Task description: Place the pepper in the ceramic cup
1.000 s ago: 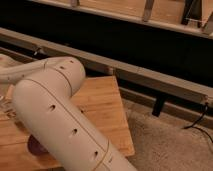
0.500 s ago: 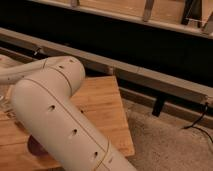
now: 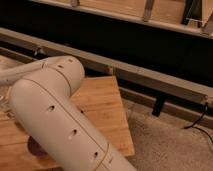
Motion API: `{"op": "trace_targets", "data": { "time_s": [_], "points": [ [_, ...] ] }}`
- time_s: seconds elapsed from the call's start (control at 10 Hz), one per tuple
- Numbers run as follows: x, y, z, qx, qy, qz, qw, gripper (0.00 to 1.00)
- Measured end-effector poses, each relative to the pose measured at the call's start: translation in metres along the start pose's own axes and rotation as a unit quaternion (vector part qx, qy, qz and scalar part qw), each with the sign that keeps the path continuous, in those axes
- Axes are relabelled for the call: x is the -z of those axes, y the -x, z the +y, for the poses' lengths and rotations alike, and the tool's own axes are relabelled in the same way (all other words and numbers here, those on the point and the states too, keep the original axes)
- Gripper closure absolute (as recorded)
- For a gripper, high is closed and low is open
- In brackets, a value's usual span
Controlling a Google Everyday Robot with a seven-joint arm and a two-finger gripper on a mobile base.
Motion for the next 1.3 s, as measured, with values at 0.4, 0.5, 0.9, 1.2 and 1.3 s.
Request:
{"op": "trace_targets", "data": {
  "time_s": [0.4,0.5,0.9,1.2,1.3],
  "points": [
    [0.004,-0.004,0.003,0.0,0.001,-0.001,1.0,0.2],
    [0.005,-0.006,0.003,-0.001,0.002,-0.001,1.0,0.2],
    [0.024,-0.017,0.018,-0.02,0.068,0.004,0.9975,0.2],
    [0.048,-0.034,0.005,-0.043,0.106,0.019,0.9933,0.2],
    [0.055,-0.045,-0.011,-0.051,0.1,0.03,0.9933,0.2]
  ]
}}
